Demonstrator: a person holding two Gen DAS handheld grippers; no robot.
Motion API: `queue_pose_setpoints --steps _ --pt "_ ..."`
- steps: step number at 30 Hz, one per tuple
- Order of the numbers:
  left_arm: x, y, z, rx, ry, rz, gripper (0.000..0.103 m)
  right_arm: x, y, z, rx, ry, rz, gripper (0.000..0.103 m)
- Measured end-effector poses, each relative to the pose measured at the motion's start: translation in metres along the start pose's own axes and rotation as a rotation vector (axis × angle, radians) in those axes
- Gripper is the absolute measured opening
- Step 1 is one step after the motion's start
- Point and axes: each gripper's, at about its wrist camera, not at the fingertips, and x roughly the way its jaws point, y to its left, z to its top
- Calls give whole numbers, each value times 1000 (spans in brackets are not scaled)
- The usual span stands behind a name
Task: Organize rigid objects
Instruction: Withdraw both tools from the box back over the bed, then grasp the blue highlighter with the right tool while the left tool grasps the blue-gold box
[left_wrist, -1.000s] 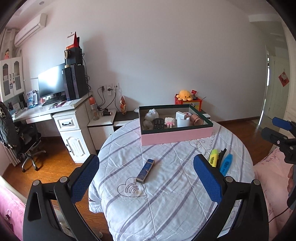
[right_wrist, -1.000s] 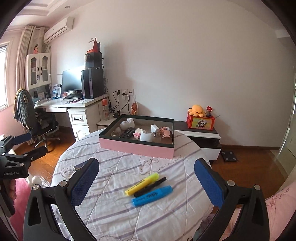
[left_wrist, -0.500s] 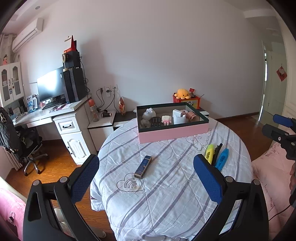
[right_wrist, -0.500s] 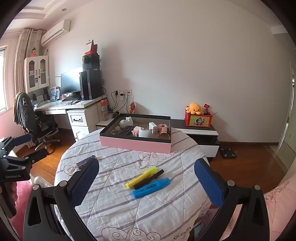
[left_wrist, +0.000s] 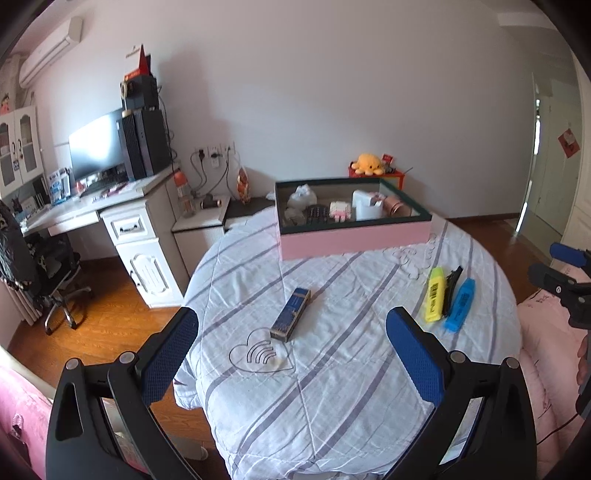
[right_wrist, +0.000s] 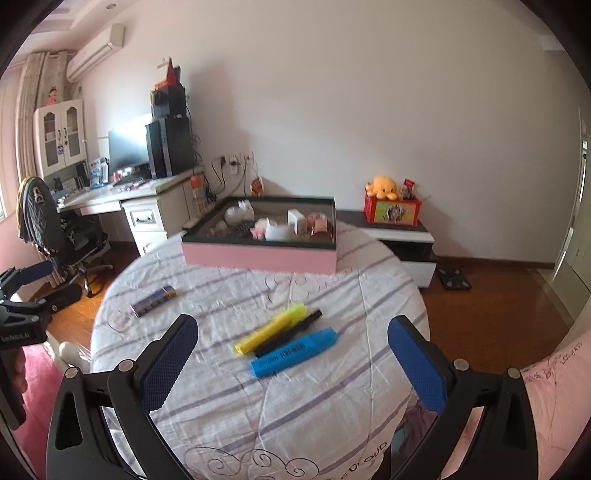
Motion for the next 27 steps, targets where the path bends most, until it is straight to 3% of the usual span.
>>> queue_pose_setpoints --steps 8,15,27 --pt "42 9 -12 -24 97 18 103 60 -19 -29 44 151 -53 103" --pt "72 6 -18 -17 152 9 103 86 -30 -37 73 209 -65 103" --pt "90 12 -23 -19 192 5 103 119 -20 -34 128 257 47 103"
